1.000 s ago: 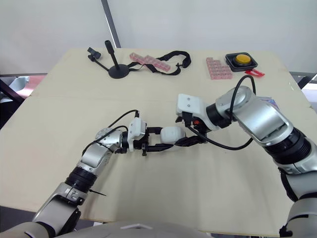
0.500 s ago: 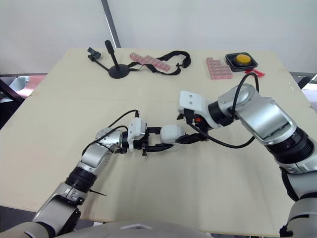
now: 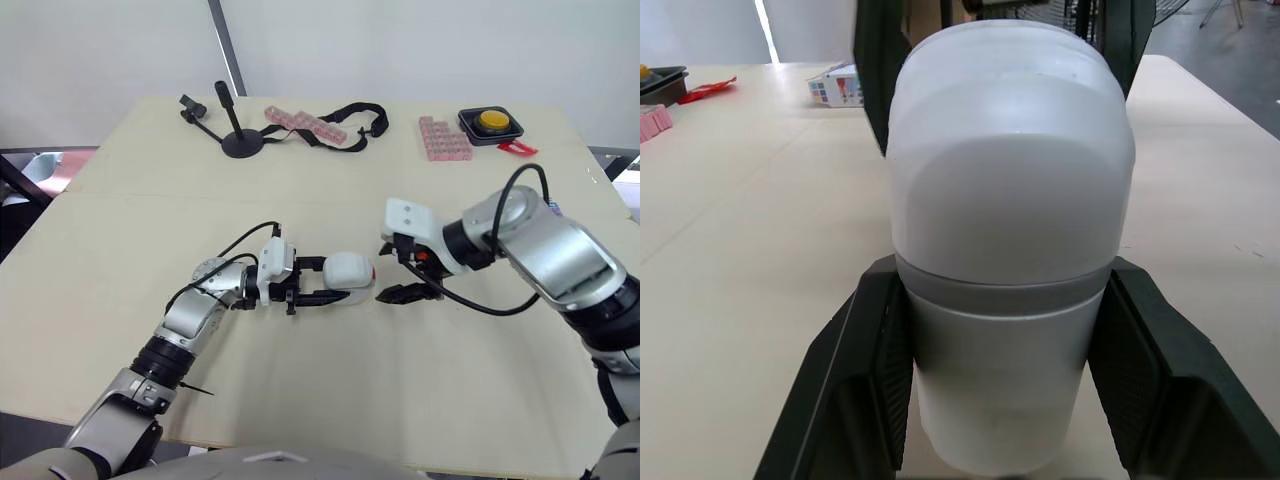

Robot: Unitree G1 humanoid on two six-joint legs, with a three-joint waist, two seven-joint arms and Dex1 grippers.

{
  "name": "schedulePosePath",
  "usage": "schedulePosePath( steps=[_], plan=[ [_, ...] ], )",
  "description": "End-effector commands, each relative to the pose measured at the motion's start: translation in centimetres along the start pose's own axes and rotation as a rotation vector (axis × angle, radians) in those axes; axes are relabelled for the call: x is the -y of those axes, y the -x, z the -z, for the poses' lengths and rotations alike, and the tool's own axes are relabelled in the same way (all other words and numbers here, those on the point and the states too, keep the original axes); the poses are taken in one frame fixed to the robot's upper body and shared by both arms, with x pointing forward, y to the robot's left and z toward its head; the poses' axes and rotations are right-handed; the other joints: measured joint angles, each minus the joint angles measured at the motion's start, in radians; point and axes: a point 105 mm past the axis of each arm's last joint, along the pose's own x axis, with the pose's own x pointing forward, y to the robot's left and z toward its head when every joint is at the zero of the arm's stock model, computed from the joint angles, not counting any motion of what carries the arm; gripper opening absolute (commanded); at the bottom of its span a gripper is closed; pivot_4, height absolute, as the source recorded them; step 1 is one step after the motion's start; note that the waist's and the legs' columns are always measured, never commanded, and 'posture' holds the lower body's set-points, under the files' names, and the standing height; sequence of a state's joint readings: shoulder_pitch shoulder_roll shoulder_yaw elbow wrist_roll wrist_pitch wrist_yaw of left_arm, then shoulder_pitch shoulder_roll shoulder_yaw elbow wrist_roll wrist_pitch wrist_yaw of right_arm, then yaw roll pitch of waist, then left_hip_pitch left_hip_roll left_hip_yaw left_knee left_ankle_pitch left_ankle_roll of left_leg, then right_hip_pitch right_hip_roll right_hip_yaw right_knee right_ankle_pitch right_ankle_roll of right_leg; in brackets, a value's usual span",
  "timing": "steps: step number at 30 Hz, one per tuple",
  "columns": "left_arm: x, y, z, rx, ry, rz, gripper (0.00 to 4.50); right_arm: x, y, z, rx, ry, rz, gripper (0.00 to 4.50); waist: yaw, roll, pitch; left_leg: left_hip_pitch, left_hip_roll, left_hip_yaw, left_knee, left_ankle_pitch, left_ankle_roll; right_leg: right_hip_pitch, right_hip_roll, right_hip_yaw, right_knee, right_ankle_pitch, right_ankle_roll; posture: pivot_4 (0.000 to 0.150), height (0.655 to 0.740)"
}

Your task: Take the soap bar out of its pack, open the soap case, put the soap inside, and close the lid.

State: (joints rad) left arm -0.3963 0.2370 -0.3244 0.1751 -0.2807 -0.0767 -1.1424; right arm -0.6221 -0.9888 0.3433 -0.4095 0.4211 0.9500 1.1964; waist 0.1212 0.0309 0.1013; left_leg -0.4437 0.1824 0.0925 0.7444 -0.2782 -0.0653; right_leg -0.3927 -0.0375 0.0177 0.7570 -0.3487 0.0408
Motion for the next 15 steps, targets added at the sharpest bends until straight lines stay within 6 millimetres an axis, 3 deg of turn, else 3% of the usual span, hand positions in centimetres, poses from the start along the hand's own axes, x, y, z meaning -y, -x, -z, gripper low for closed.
schedulePosePath(
  steps=[1,5,9,15],
  plan=[
    [-0.2,0.5,-0.2,-0.006,-0.019,-0.012,1.91,1.2,1.5,0.0,0.119,-0.023,0.097,4.47,0.001,0.000,0.000,0.000,0.000,0.000,0.000,0.000,0.000,0.000,0.000,0.000,0.000,0.000,0.000,0.150,0.7096],
    [-0.3,0.5,-0.3,0.003,-0.016,-0.014,1.91,2.0,2.0,1.0,0.341,-0.006,0.138,4.47,0.001,-0.001,0.000,0.000,0.000,0.001,0.000,0.000,-0.001,0.000,0.000,0.000,-0.001,0.000,0.000,0.150,0.7096],
    [-0.2,0.6,-0.4,0.019,-0.009,-0.007,1.91,1.5,2.0,3.3,0.530,-0.001,0.161,3.28,0.011,-0.002,-0.001,-0.002,0.000,0.001,0.000,-0.001,-0.001,0.000,-0.001,-0.001,0.000,0.000,0.000,0.150,0.7096],
    [-0.3,0.6,-0.4,0.028,0.001,-0.006,1.91,0.9,1.9,5.9,0.662,0.004,0.215,1.28,0.003,-0.002,0.000,-0.002,0.000,0.001,0.001,-0.002,0.001,-0.002,-0.001,-0.002,-0.001,0.000,0.000,0.150,0.7096]
  ],
)
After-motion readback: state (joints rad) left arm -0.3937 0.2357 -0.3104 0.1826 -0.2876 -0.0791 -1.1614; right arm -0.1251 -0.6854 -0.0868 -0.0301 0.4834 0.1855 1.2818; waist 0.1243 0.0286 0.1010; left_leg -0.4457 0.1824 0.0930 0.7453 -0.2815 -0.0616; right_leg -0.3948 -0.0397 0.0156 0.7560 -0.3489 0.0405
